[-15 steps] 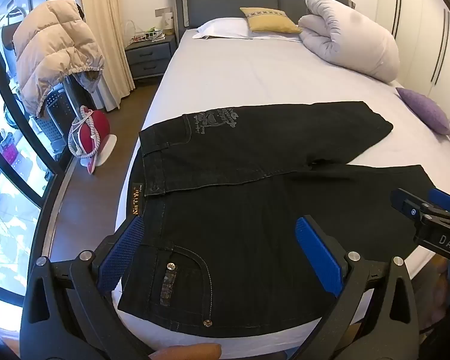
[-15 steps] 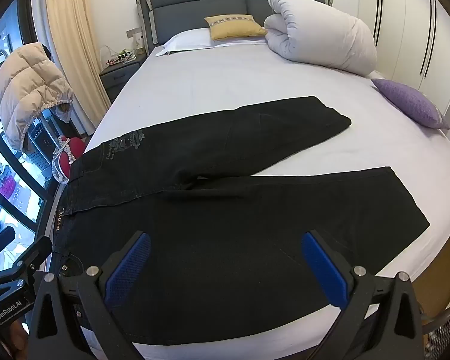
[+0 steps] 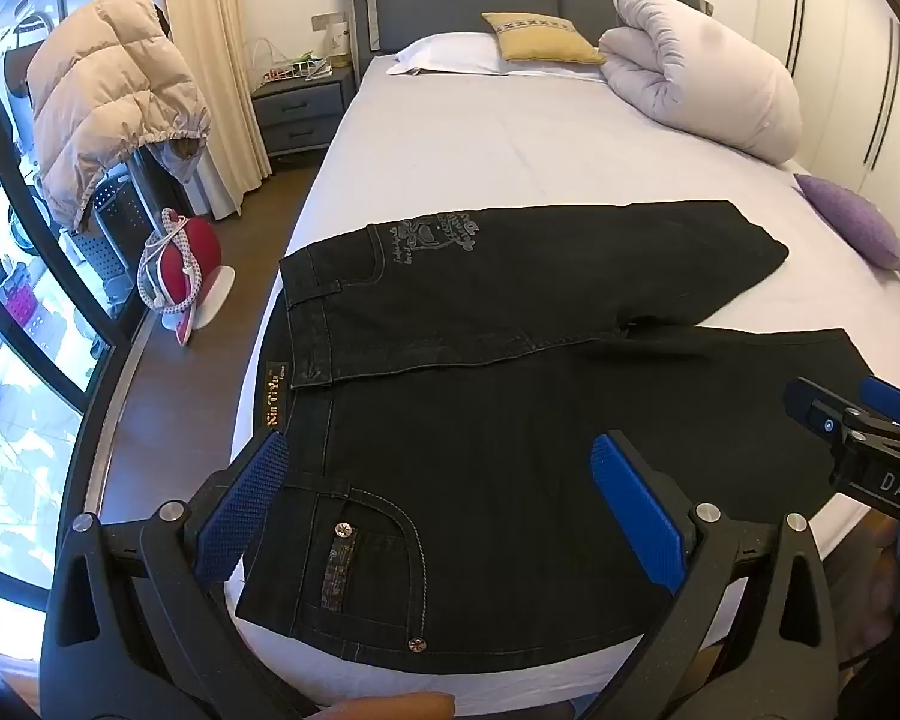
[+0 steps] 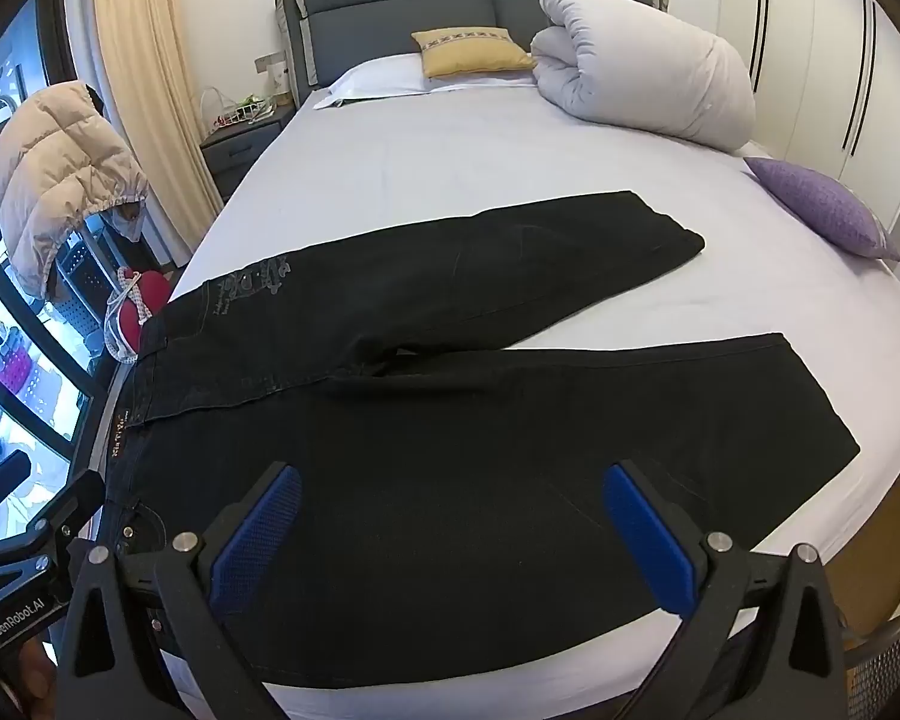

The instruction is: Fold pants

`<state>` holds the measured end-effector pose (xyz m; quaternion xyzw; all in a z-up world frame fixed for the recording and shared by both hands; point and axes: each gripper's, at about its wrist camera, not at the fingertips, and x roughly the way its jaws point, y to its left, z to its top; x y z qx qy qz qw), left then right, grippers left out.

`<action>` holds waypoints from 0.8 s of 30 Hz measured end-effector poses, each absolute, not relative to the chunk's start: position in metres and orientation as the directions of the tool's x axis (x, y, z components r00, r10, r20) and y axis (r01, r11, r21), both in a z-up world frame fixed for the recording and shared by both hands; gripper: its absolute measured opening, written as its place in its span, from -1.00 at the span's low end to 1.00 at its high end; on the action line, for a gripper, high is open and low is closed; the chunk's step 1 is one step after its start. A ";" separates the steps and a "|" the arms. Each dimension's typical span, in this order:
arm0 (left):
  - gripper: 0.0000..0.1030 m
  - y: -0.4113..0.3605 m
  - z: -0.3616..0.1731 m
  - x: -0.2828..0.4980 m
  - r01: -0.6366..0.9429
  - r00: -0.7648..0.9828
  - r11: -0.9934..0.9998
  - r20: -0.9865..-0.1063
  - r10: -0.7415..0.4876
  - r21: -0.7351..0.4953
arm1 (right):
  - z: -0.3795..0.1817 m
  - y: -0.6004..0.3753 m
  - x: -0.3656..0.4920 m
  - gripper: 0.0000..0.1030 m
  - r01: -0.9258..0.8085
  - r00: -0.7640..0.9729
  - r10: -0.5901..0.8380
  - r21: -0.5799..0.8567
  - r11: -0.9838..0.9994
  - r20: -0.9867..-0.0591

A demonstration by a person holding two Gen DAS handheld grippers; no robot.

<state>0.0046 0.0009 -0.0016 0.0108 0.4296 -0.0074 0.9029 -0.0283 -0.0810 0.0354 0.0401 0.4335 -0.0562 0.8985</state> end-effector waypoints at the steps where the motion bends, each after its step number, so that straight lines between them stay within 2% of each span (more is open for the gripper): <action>1: 1.00 0.001 -0.002 0.005 0.023 0.631 1.000 -0.776 -0.004 0.013 | 0.036 -0.081 -0.028 1.00 0.136 0.618 -0.066 0.024 0.990 -0.784; 24: 1.00 0.000 -0.003 0.005 0.020 0.629 1.000 -0.777 0.001 0.017 | 0.034 -0.081 -0.028 1.00 0.136 0.614 -0.067 0.022 0.990 -0.786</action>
